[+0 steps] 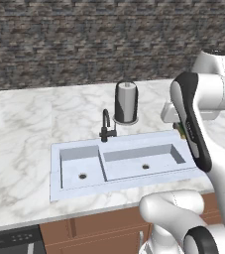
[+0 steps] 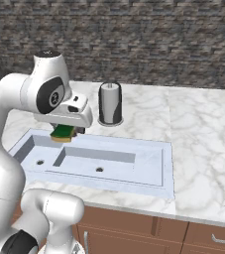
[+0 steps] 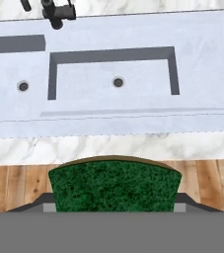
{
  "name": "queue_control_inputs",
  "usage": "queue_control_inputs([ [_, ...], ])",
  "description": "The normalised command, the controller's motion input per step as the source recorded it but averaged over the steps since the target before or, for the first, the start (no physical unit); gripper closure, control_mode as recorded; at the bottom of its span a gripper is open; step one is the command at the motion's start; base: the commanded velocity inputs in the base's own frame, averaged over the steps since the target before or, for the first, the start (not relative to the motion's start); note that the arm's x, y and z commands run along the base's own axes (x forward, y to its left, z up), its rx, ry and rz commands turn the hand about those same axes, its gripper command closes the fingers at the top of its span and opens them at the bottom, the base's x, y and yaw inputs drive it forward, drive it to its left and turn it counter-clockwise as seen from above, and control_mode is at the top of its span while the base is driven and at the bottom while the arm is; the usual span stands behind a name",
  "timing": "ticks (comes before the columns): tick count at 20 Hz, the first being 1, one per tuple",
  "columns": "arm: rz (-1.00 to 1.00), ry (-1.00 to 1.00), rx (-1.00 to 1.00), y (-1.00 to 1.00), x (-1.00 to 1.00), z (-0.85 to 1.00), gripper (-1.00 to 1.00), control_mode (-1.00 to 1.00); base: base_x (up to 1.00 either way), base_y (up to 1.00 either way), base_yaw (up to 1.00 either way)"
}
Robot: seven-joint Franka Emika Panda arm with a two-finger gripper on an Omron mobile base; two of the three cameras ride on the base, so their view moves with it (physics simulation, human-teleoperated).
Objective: Pick up the bar soap and sponge from the sink, and place them back in the cabinet, and close the cabinet doors.
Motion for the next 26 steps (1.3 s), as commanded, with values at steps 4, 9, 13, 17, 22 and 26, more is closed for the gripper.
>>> queue_control_inputs([
  [4,0.0,0.0,0.0,0.02,0.0,0.0,1.0,1.0,-0.08,0.0,-0.02],
  [9,0.0,0.0,0.0,0.0,0.0,0.0,1.0,1.0,-0.33,-0.1,-0.21],
  [13,0.0,0.0,0.0,0.0,0.0,0.0,1.0,1.0,-0.34,-0.18,-0.33],
  [17,0.0,0.0,0.0,0.0,0.0,0.0,1.0,1.0,-0.27,-0.29,-0.45],
  [22,0.0,0.0,0.0,0.0,0.0,0.0,1.0,1.0,-0.09,-0.33,-0.53],
  [26,0.0,0.0,0.0,0.0,0.0,0.0,1.0,1.0,-0.06,-0.41,-0.57],
])
